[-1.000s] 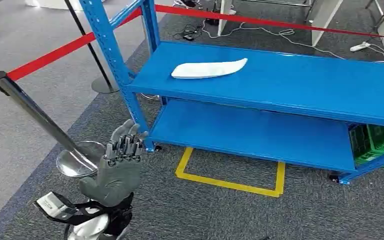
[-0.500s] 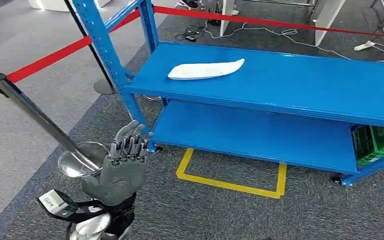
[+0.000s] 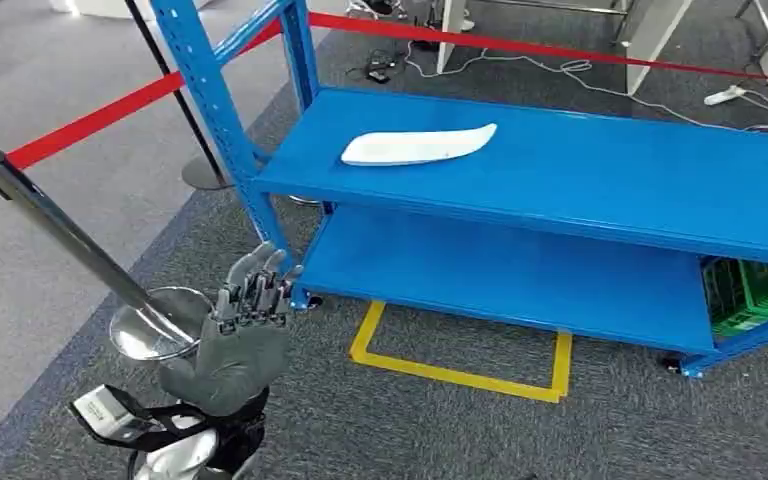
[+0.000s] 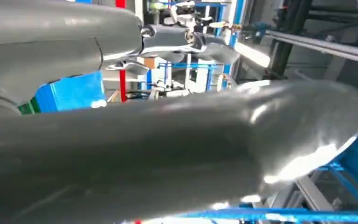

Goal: Take the parts from the cabinet and place them on the table.

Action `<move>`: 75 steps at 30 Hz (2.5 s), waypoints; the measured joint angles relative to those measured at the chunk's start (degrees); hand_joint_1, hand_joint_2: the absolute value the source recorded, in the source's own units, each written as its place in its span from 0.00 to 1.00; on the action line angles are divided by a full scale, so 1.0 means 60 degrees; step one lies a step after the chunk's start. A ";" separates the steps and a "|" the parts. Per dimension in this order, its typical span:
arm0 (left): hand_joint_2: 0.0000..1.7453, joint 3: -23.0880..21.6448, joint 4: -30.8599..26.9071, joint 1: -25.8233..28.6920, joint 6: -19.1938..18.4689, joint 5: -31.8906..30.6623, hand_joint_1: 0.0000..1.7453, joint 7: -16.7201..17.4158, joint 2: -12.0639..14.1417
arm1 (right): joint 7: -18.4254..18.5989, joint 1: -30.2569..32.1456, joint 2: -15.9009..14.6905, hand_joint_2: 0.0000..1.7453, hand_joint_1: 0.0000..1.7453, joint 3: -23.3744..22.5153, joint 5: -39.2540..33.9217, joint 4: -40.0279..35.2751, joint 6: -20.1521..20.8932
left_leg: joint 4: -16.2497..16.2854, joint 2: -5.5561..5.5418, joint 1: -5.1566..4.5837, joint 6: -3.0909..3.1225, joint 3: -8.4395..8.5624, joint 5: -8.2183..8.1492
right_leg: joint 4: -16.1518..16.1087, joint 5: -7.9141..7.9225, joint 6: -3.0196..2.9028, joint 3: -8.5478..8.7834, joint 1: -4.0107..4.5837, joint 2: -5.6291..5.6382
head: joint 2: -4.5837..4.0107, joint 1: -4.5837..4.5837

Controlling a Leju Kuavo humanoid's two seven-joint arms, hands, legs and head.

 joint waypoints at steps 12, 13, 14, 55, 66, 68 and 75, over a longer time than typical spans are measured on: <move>0.00 0.0088 0.0029 0.0002 -0.0080 0.0535 0.00 0.0000 0.0000 | 0.0000 0.0084 0.0004 0.00 0.00 0.0004 0.0007 0.0018 0.0007 | 0.0024 -0.0033 -0.0040 -0.0111 0.1414 -0.1136 | 0.0502 0.1008 -0.0153 -0.1722 0.0037 -0.0090 | 0.0000 0.0091; 0.00 0.0076 0.0033 0.0007 -0.0080 0.0543 0.00 0.0000 0.0000 | 0.0000 0.0052 0.0004 0.00 0.00 0.0004 0.0011 0.0018 0.0000 | -0.0033 -0.0023 -0.0036 -0.0171 0.1452 -0.1192 | 0.0524 0.1184 -0.0214 -0.1705 0.0051 -0.0065 | 0.0000 0.0065; 0.00 0.0069 0.0033 0.0001 -0.0087 0.0543 0.00 0.0000 0.0004 | 0.0015 0.0050 0.0000 0.00 0.00 0.0000 0.0004 0.0018 -0.0004 | -0.0024 -0.0021 -0.0030 -0.0219 0.1508 -0.1152 | 0.0521 0.1118 -0.0264 -0.1695 0.0057 -0.0055 | 0.0000 0.0095; 0.00 0.0040 0.0062 -0.0034 0.0328 0.0197 0.00 0.0000 0.0022 | -0.0040 -0.0046 0.0015 0.00 0.00 0.0000 -0.0007 0.0018 -0.0106 | 0.1529 0.0021 -0.0017 -0.0362 -0.0847 -0.0091 | 0.0295 0.0441 -0.0378 -0.0775 -0.0067 0.0027 | 0.0000 0.0026; 0.00 -0.0037 0.0098 -0.0051 0.0313 -0.0084 0.00 0.0000 0.0033 | -0.0076 -0.0031 0.0011 0.00 0.00 0.0000 0.0000 0.0018 -0.0102 | 0.0251 0.0021 -0.0010 0.0084 -0.0283 0.0129 | 0.2893 -0.0779 0.0123 -0.2076 -0.0025 -0.0003 | 0.0000 0.0146; 0.00 -0.0033 0.0098 -0.0047 0.0280 -0.0084 0.00 0.0000 0.0033 | -0.0076 -0.0008 0.0011 0.00 0.00 0.0000 0.0000 0.0018 -0.0102 | 0.0252 0.0014 -0.0015 0.0090 -0.0229 0.0092 | 0.2971 -0.0556 0.0117 -0.2161 -0.0025 -0.0004 | 0.0000 0.0142; 0.00 -0.0011 0.0095 -0.0037 0.0295 -0.0157 0.00 0.0000 0.0029 | -0.0033 -0.0027 0.0011 0.00 0.00 0.0000 0.0025 0.0018 -0.0080 | 0.0249 -0.0006 -0.0060 -0.0201 0.0015 -0.0074 | 0.0261 0.0431 -0.0164 -0.0733 0.0038 0.0001 | 0.0000 0.0087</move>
